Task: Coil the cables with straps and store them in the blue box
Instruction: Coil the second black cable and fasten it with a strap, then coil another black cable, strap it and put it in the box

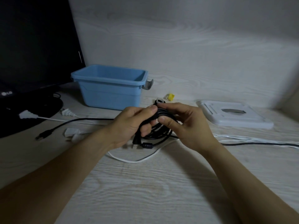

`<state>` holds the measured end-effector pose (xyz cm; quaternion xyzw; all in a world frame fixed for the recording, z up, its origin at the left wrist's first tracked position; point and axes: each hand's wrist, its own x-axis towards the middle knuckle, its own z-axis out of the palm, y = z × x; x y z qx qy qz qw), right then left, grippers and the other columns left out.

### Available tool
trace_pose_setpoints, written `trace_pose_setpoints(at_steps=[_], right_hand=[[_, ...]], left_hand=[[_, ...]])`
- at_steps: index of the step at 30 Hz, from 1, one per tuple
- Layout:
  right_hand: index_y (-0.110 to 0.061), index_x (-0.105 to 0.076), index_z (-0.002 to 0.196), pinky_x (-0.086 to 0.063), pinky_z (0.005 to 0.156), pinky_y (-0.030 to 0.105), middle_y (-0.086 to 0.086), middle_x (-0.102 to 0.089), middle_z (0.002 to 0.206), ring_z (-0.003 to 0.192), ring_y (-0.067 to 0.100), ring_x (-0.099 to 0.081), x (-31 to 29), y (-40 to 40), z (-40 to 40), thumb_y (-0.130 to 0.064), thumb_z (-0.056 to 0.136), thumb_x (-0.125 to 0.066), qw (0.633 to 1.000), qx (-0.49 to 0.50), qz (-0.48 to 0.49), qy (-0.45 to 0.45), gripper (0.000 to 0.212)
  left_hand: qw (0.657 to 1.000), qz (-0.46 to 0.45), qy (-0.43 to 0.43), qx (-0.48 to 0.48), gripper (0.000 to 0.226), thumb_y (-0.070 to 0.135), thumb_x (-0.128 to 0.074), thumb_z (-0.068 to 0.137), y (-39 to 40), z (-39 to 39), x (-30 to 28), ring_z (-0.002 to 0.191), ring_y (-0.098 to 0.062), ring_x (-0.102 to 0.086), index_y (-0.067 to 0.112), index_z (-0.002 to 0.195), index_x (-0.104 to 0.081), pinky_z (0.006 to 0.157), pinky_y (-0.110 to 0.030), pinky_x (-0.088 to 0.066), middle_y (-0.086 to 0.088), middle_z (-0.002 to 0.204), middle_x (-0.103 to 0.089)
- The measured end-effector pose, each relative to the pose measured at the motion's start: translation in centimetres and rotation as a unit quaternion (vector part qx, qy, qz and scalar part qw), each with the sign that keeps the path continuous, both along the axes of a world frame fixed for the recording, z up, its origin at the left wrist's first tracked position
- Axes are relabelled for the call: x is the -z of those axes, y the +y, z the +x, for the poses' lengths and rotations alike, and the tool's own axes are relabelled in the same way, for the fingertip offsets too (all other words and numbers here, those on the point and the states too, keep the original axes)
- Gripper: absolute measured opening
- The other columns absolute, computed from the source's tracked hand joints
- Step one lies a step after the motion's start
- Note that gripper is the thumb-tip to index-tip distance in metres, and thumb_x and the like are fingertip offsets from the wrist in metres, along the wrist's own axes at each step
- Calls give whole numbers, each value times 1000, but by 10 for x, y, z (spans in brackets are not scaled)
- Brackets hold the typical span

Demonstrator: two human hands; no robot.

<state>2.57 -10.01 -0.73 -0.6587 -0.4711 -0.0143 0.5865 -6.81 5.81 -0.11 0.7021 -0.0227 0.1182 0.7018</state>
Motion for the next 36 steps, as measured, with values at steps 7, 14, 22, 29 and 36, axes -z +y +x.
trace_pose_setpoints(at_steps=[7, 14, 22, 29, 36], right_hand=[[-20, -51, 135, -40, 85, 3, 3, -54, 120, 108, 4, -56, 16, 1, 4, -24, 87, -75, 989, 141, -41, -36, 54], [-21, -55, 132, -36, 83, 1, -3, -52, 110, 101, 0, -53, 24, 0, 14, -23, 88, -73, 983, 154, -82, -51, 47], [-20, -63, 121, -36, 79, 1, -10, -55, 102, 96, -3, -55, 25, 2, 19, -22, 87, -73, 976, 192, -86, -55, 35], [-20, -67, 111, -36, 75, 1, -7, -58, 95, 86, -2, -57, 26, 2, 21, -16, 86, -73, 970, 223, -80, -50, 26], [-21, -71, 104, -41, 74, 5, -9, -56, 94, 85, 0, -57, 23, 1, 17, -19, 86, -72, 971, 190, -135, -61, 18]], left_hand=[[942, 169, -122, -263, 46, 54, -53, 87, 25, 7, -22, 44, -10, -40, 16, 61, -60, 46, -24, -32, -9, 55, -49], [705, 528, -94, -463, 39, 40, -42, 103, 112, 40, -90, 103, -37, -48, 5, 100, -61, 89, -41, -26, -18, 90, -62], [684, 639, 187, -297, 36, 39, -50, 100, 162, 73, -92, 124, -31, -43, 22, 130, -60, 104, -38, -23, -10, 136, -55], [768, 519, 293, -234, 55, 58, -47, 94, 164, 86, -93, 96, -24, -55, 10, 116, -63, 89, -31, -44, -8, 112, -58], [759, 485, -118, -418, 27, 22, -49, 86, 105, 64, -66, 86, -30, -59, 4, 75, -67, 81, -34, -44, -13, 81, -67]])
